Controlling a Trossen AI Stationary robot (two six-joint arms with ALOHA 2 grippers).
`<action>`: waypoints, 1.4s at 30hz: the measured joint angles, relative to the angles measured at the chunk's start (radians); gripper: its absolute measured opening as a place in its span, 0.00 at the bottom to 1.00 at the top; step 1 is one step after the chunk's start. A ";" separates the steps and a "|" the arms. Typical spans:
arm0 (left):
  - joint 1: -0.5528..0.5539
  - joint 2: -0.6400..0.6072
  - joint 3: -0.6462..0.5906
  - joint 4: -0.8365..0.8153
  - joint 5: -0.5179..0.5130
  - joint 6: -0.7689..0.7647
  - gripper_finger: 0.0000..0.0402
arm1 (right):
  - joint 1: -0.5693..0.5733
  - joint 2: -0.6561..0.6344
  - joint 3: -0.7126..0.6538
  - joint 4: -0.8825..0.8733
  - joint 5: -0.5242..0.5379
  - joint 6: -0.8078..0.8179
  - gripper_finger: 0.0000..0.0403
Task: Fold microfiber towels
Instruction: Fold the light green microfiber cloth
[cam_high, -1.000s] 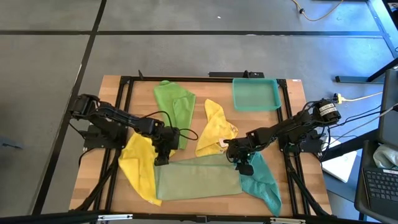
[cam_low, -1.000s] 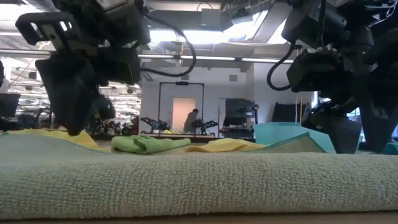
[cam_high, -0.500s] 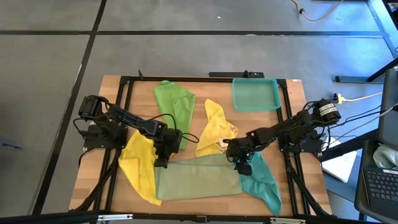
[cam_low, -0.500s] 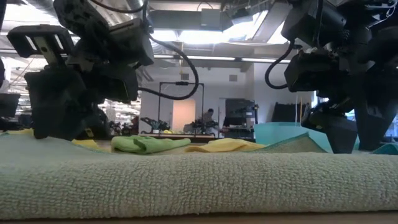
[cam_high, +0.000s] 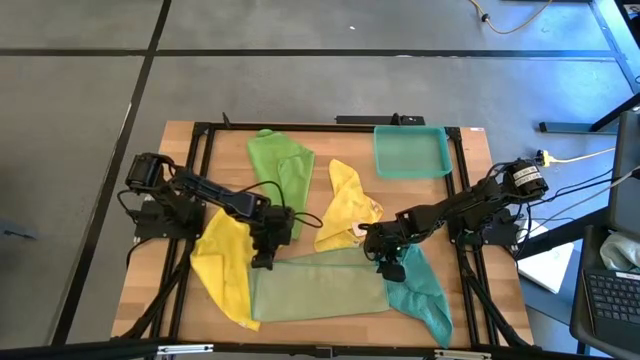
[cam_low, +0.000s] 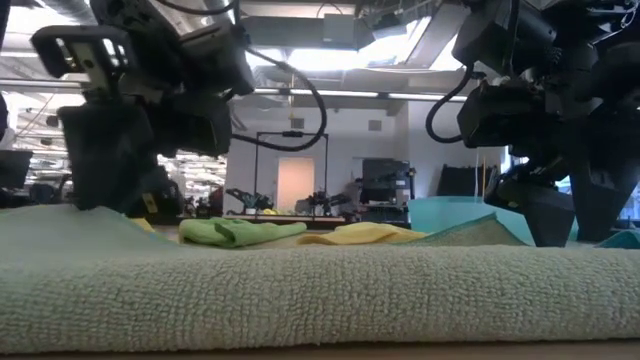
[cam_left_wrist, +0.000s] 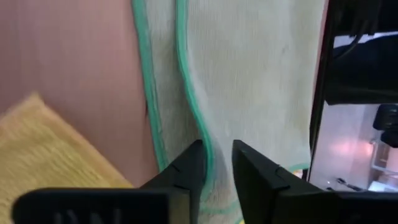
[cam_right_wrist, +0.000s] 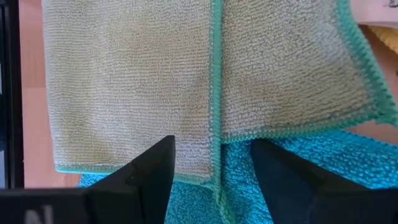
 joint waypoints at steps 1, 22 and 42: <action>0.000 0.000 0.009 -0.002 -0.007 -0.006 0.15 | 0.000 0.000 0.000 0.000 0.000 0.000 0.53; -0.053 -0.001 0.042 -0.042 -0.007 -0.103 0.00 | 0.004 0.000 0.000 0.000 -0.012 -0.005 0.53; -0.100 -0.002 0.042 -0.047 -0.008 -0.203 0.00 | 0.047 0.000 0.000 -0.001 -0.019 0.050 0.53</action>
